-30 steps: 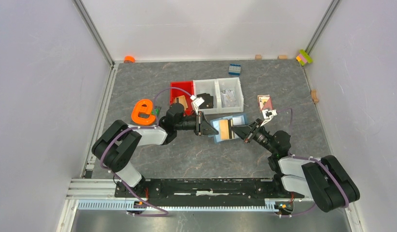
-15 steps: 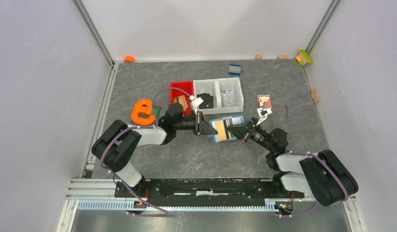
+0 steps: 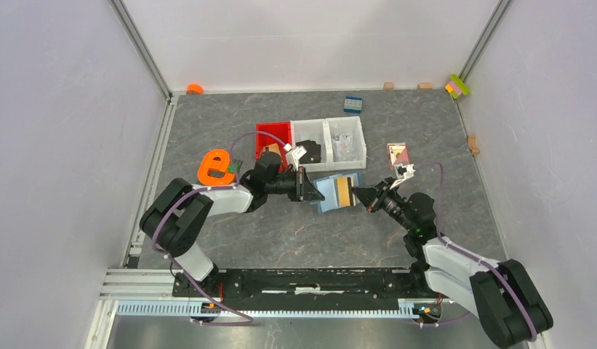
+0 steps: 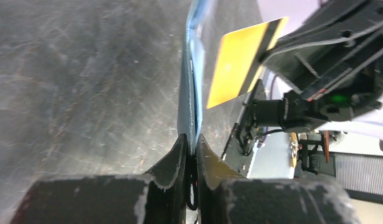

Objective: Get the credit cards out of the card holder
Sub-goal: Remove the credit card from the card holder, then place the credit card in the storage box.

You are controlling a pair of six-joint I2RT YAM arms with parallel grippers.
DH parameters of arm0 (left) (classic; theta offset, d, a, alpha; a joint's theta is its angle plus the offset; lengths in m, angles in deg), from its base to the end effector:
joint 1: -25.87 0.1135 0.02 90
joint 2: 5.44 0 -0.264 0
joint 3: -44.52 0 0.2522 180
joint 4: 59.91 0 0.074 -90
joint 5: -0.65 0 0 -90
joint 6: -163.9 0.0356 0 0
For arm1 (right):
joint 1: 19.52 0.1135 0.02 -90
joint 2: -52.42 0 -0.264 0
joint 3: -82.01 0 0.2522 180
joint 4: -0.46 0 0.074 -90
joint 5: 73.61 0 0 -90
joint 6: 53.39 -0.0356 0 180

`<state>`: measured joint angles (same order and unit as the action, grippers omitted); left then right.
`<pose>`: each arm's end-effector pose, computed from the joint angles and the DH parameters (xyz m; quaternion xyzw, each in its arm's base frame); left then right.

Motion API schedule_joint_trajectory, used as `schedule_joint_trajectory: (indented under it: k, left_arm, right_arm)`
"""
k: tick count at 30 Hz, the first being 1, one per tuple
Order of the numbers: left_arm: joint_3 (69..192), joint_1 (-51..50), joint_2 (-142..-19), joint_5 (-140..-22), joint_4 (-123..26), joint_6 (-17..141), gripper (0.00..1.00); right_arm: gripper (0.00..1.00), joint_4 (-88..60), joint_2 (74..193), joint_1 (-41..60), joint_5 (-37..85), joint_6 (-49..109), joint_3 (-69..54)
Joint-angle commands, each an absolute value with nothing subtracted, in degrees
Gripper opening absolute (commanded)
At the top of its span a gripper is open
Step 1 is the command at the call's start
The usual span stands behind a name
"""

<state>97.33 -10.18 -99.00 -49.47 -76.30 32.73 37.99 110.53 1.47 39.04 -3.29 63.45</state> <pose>0.2451 -0.2066 0.1706 0.1494 0.7975 -0.5419 0.2193 0.1648 0.0779 0.1733 -0.0186 0.7183 0.4669 0.5155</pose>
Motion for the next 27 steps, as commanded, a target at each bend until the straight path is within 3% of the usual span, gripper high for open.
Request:
schedule_joint_trajectory:
  k: [1,3,4,7,10,19,27]
  left_arm:
    - [101.9,-9.3,-101.9,-54.6,-65.9,37.4,0.02]
    - [102.5,-9.2,-102.1,-56.4,-63.3,38.2,0.04]
    - [102.9,-9.2,-102.0,-57.5,-61.4,38.8,0.1]
    - [103.0,-9.3,-100.4,-60.3,-59.1,40.2,0.41]
    - [101.3,-9.2,-97.2,-61.9,-60.2,40.7,0.57]
    - [93.2,-9.2,-86.1,-59.8,-73.8,40.4,0.58]
    - [90.4,-9.3,-85.8,-51.5,-86.9,36.6,0.59]
  right_arm:
    - [0.0,30.7,106.3,0.7,30.2,0.4,63.9]
    - [0.0,30.8,106.2,0.6,30.4,0.4,63.9]
    - [0.0,31.0,106.6,0.7,30.9,0.5,63.7]
    - [0.0,33.7,109.0,0.7,34.3,-0.3,63.2]
    - [0.0,37.9,111.5,0.7,38.3,-1.8,63.2]
    - [0.0,48.7,114.2,0.7,46.8,-7.9,64.0]
    - [0.0,64.8,116.6,0.7,53.0,-16.4,65.8]
